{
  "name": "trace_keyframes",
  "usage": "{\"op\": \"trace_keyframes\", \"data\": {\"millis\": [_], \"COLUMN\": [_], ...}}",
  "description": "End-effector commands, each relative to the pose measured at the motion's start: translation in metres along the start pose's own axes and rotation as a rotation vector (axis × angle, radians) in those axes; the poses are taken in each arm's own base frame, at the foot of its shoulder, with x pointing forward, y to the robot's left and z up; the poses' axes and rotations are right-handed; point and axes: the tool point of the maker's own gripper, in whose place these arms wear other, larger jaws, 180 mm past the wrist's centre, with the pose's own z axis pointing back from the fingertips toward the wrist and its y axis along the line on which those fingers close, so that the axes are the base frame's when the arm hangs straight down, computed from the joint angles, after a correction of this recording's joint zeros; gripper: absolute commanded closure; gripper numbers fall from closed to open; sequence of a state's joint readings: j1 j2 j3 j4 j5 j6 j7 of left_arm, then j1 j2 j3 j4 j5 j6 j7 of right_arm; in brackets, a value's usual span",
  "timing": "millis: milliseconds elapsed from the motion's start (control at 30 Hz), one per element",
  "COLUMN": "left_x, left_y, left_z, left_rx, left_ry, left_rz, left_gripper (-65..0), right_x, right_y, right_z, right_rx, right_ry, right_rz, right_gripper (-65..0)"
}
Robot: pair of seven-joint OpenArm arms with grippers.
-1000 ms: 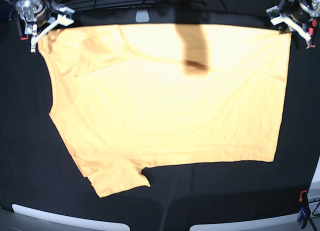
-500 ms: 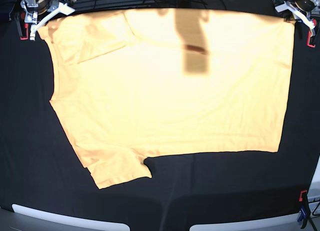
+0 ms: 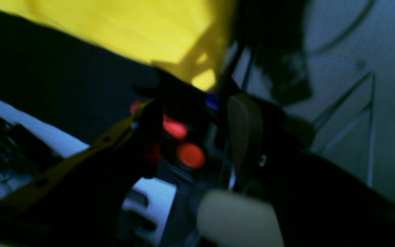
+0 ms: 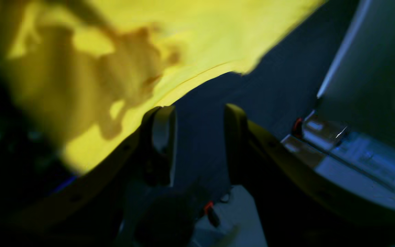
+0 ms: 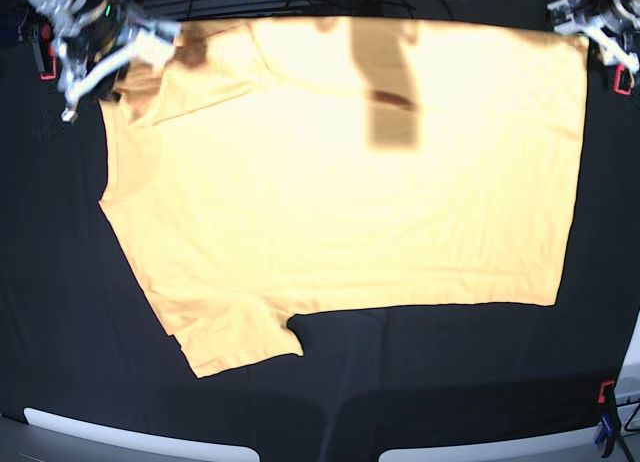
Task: Layout the t-shirt on the table in an organized manner, then fold the t-shirt properly
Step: 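Release and move both grippers down to the shirt's hem corners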
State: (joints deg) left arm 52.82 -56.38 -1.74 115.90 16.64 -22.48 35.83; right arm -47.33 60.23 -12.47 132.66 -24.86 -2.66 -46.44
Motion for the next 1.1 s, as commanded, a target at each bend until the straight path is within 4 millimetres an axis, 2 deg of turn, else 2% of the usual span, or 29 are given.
{"op": "trace_keyframes", "data": {"millis": [0,100,200,300,367,500,633,700,867,1067], "left_x": [0.003,0.017,0.029,0.036,0.035,0.026,0.012,0.012,0.013,0.019], "left_y": [0.021,0.059,0.106,0.149,0.168,0.191,0.213,0.221,0.252,0.289], "left_z": [0.005,0.012,0.026,0.04,0.04,0.02,-0.01,-0.023,-0.05,-0.086], "left_rx": [0.056,0.119,0.223,0.309,0.344,0.374,0.38,0.341,0.256,0.182], "left_ry": [-0.021,-0.156,-0.302,-0.445,-0.509,-0.613,-0.671,-0.695,-0.746,-0.741], "left_rz": [0.018,0.182,0.369,0.563,0.687,0.957,1.174,1.24,1.398,1.505], "left_gripper": [-29.0,-29.0,-29.0,-29.0,-29.0,-29.0,-29.0,-29.0,-29.0,-29.0], "right_x": [0.007,0.02,0.032,0.034,0.032,0.039,0.057,0.066,0.084,0.09], "right_y": [-0.015,-0.03,-0.044,-0.055,-0.06,-0.063,-0.07,-0.072,-0.076,-0.076], "right_z": [-0.001,-0.009,-0.016,-0.029,-0.043,-0.075,-0.105,-0.116,-0.137,-0.15], "right_rx": [-0.032,-0.021,-0.022,-0.039,-0.045,0.001,0.066,0.095,0.157,0.193], "right_ry": [-0.025,-0.08,-0.141,-0.152,-0.142,-0.153,-0.201,-0.222,-0.26,-0.265], "right_rz": [-0.044,-0.192,-0.304,-0.413,-0.493,-0.632,-0.796,-0.843,-0.919,-0.955], "right_gripper": [-22.2,-22.2,-22.2,-22.2,-22.2,-22.2,-22.2,-22.2,-22.2,-22.2]}}
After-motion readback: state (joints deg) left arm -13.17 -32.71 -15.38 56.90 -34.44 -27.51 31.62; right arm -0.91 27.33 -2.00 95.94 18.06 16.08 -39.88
